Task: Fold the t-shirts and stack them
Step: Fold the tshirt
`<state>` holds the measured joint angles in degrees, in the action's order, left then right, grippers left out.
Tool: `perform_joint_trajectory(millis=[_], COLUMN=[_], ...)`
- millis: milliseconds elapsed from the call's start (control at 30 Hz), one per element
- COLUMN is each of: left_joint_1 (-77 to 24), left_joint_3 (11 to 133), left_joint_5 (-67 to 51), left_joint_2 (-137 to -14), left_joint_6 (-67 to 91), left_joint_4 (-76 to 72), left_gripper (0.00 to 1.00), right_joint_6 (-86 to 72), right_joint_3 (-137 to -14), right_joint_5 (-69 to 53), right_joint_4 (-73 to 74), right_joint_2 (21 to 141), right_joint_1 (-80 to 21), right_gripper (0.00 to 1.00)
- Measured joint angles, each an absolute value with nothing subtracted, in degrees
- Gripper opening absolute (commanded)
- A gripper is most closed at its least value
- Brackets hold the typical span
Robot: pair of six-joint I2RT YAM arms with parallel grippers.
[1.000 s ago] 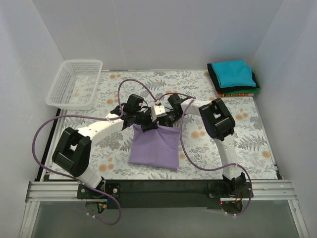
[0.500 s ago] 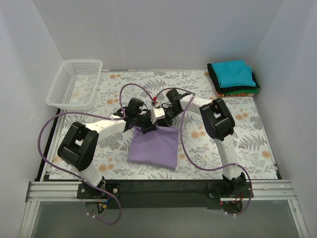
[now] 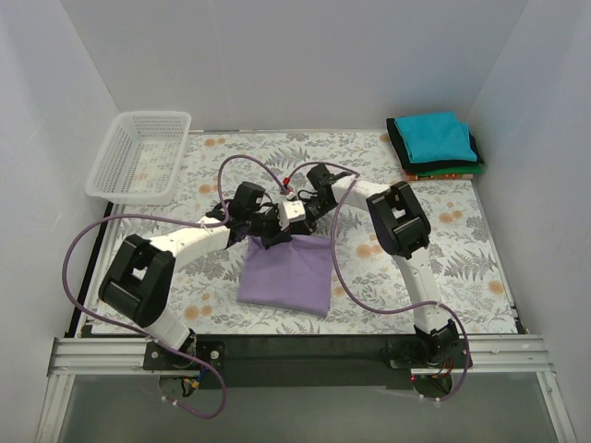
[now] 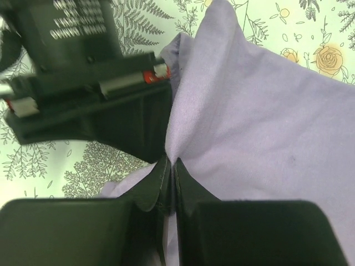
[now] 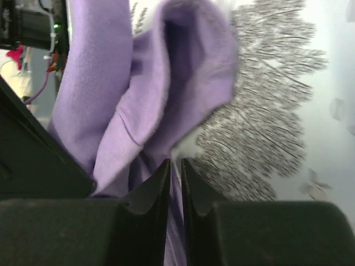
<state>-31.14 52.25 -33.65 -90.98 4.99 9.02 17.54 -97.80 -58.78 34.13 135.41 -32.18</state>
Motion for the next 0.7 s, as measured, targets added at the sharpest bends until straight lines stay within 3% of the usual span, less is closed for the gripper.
perform_joint_trajectory(millis=[467,633,700], left_joint_1=[-31.22,-31.18,-31.2], left_joint_3=[51.79,51.27,51.0], left_joint_5=[-29.17,-29.41,-29.06], left_joint_2=[-89.27,-91.7,-91.79], left_joint_6=[3.7,3.38,2.81], left_joint_4=[2.22,-2.42,-4.91], left_gripper=[0.0,0.0,0.09], right_joint_6=[18.61,17.67,17.65], right_joint_3=[-94.17,-95.31,-97.25], right_joint_5=[-65.39,-63.75,-61.8], right_joint_4=[34.17,35.92,37.32], right_joint_2=[136.16,136.16,136.16], right_joint_1=[-33.85,-33.04,-32.08], right_gripper=[0.19,0.31,0.43])
